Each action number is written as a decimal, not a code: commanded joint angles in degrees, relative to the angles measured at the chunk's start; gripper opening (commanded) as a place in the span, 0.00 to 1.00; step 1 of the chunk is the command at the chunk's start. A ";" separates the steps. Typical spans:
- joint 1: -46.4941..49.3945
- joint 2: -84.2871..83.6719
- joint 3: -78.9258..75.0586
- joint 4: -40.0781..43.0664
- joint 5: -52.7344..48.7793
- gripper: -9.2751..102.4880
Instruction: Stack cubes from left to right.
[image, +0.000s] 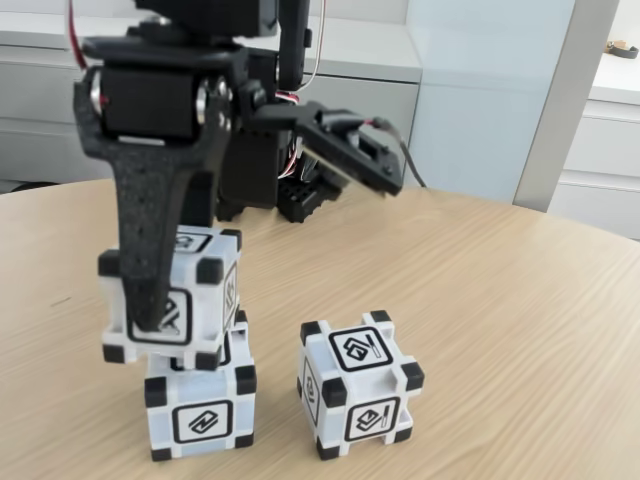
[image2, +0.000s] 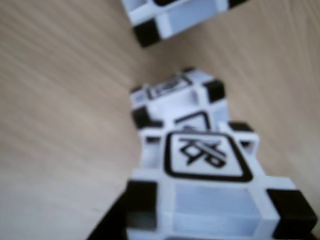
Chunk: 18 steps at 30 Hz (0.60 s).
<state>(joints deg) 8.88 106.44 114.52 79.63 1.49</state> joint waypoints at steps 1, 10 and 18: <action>-1.23 0.88 -1.49 0.09 -1.32 0.35; -1.23 4.31 -1.49 0.18 -5.27 0.41; -12.66 11.16 -0.88 0.18 -3.69 0.41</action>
<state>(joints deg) -0.44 115.22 114.61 79.63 -3.16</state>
